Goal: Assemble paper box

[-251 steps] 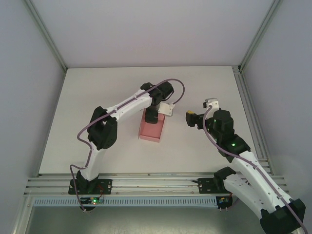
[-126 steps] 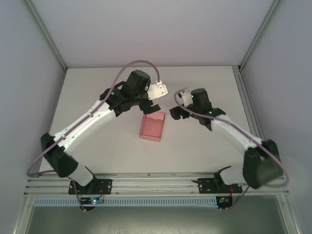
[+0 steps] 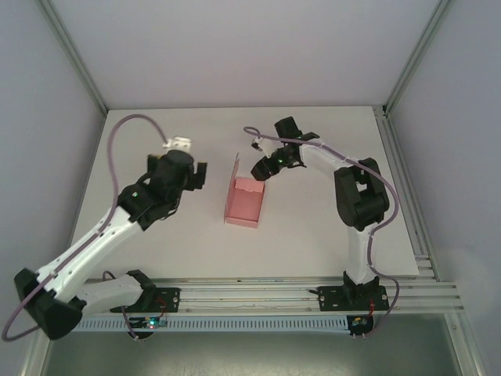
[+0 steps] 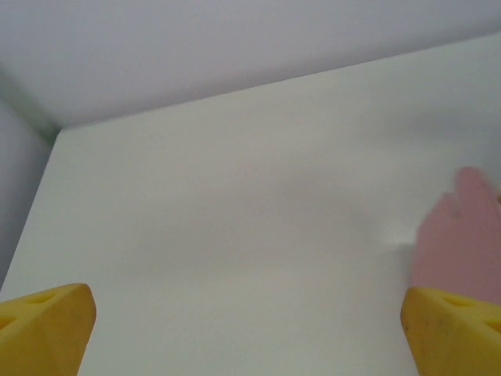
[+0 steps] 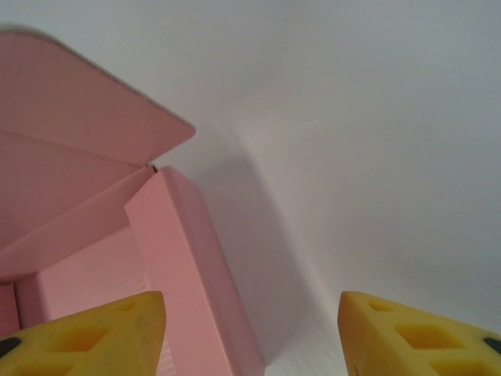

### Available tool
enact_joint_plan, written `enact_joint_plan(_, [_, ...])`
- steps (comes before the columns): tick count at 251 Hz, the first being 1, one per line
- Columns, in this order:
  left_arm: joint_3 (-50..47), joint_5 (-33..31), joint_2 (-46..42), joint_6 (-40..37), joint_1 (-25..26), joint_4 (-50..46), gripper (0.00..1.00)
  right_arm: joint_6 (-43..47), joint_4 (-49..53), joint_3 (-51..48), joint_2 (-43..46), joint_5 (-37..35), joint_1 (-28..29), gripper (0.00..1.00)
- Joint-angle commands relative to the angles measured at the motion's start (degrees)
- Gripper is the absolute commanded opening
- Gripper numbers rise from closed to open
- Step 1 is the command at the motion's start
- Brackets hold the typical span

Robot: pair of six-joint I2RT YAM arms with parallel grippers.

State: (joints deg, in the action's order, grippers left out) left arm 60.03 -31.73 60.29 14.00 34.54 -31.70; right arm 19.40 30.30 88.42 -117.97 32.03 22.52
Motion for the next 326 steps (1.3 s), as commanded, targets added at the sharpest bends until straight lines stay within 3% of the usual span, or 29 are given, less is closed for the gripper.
enact_joint_plan(1, [-4.98,-3.91,-4.2,11.59,-1.97,-4.95,1.0,4.1,8.14,4.57,-2.59,0.16,1.98,0.59])
enact_joint_plan(45, [-9.82,-3.41,-8.64,14.45,-4.16,-5.12,1.0,3.69,7.98,6.12,-5.21,-2.76,2.45,0.58])
enact_joint_plan(79, [-10.88,-2.46,-8.85,14.06,-4.75,-3.72,1.0,3.69,9.43,7.2,-6.55,-3.62,2.9,0.46])
enact_joint_plan(124, [-10.9,-1.51,-7.65,12.83,-5.09,-2.66,1.0,3.07,10.08,6.68,-6.92,-7.59,4.36,0.45])
enact_joint_plan(154, [-11.16,-1.85,-6.98,12.62,-5.13,-2.84,1.0,1.69,9.89,6.26,-7.14,-10.08,4.99,0.31])
enact_joint_plan(197, [-11.26,-2.25,-6.83,12.71,-5.42,-3.23,1.0,-0.23,8.61,4.36,-6.64,-15.16,5.91,0.26])
enact_joint_plan(214, [-11.52,-2.94,-7.01,12.95,-5.48,-3.54,1.0,-0.93,8.28,3.2,-6.44,-18.55,6.56,0.25])
enact_joint_plan(231, [-11.6,-3.03,-7.37,13.01,-5.51,-3.63,1.0,-2.42,7.68,2.35,-6.35,-22.61,7.21,0.12])
enact_joint_plan(271, [-11.49,-2.8,-7.76,13.33,-5.62,-3.89,1.0,-6.27,2.58,-1.5,-4.51,-35.54,9.87,0.0])
enact_joint_plan(326, [-11.27,-2.74,-8.05,15.09,-5.63,-5.2,1.0,-12.87,-0.18,-3.96,-3.57,-57.38,15.53,0.0])
